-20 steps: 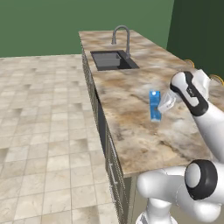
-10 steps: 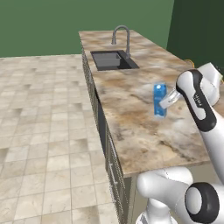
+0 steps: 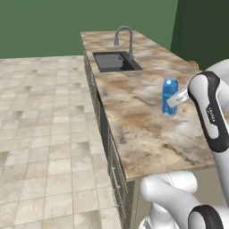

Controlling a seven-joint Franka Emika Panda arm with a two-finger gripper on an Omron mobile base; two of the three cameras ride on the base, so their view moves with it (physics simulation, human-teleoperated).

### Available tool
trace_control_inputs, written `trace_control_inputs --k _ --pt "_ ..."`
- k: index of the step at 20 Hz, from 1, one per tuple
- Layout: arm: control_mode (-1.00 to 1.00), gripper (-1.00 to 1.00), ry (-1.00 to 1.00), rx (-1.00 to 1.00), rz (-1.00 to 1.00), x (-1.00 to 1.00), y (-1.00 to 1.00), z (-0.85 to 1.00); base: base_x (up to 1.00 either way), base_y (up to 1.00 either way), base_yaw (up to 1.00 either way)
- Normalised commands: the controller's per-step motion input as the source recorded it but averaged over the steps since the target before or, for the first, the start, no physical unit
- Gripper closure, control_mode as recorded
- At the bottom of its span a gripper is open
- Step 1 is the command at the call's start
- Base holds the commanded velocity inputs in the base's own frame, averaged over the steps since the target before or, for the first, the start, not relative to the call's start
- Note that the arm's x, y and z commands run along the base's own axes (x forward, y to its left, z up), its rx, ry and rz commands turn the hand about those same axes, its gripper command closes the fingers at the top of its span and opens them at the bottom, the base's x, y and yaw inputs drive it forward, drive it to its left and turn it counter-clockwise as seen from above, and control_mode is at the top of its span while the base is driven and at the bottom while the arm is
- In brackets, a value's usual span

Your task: Pick the milk from the counter and place it in the open cabinet.

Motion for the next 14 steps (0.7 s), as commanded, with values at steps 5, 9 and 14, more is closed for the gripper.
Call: trace_control_inputs --k 5,9,14 --pt "-1.0 1.0 0.0 0.0 -0.03 -0.16 0.0 0.16 0.0 0.0 0.0" --pt "-1.0 1.0 0.0 0.0 0.0 0.0 0.03 0.0 0.0 0.0 0.0" --pt "-1.0 1.0 0.0 0.0 0.0 0.0 0.0 0.0 0.0 0.0 0.0"
